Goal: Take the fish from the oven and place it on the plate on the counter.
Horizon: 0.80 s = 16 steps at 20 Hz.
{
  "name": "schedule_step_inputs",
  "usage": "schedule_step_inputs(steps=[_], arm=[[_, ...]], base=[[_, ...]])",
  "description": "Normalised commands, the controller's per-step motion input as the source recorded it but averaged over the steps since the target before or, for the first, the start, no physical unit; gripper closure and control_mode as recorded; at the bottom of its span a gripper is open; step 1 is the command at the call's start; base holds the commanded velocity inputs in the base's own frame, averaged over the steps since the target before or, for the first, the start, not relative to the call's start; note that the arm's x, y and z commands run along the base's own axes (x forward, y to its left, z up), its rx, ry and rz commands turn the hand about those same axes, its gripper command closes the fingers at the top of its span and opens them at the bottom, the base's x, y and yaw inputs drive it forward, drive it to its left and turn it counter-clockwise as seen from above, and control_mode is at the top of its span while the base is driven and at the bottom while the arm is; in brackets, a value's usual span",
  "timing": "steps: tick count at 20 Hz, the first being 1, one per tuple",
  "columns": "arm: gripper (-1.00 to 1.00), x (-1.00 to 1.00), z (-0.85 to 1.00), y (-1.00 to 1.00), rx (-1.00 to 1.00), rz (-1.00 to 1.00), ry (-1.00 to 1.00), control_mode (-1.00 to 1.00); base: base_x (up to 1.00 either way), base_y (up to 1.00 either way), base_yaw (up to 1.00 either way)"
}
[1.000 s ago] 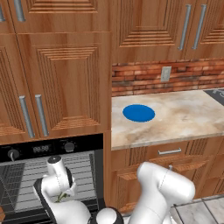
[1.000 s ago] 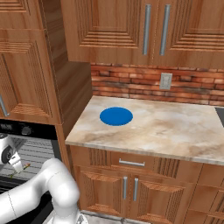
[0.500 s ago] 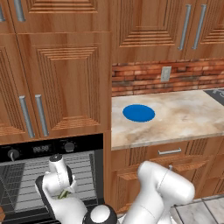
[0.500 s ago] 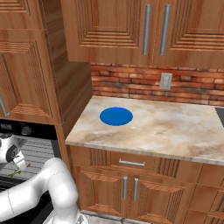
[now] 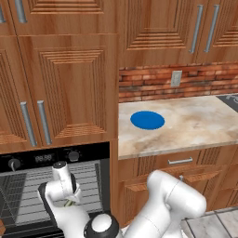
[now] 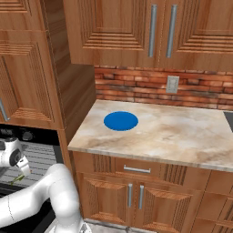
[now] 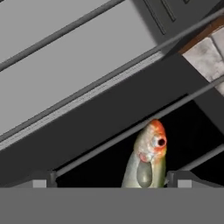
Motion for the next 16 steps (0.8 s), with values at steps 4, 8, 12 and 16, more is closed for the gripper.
schedule_step_inputs(steps=[4, 8, 12, 16], arm=[[-1.00, -0.36, -0.43, 0.03, 0.00, 0.00, 0.08, -1.00], [-1.00, -0.21, -0.38, 0.01, 0.00, 0.00, 0.07, -1.00], [-1.00, -0.15, -0.48, 0.11, -0.04, 0.00, 0.07, -1.00], [-1.00, -0.31, -0.50, 0.18, -0.07, 0.00, 0.09, -1.00]], base=[[0.00, 0.00, 0.00], [0.00, 0.00, 0.00], [0.00, 0.00, 0.00], [0.00, 0.00, 0.00]])
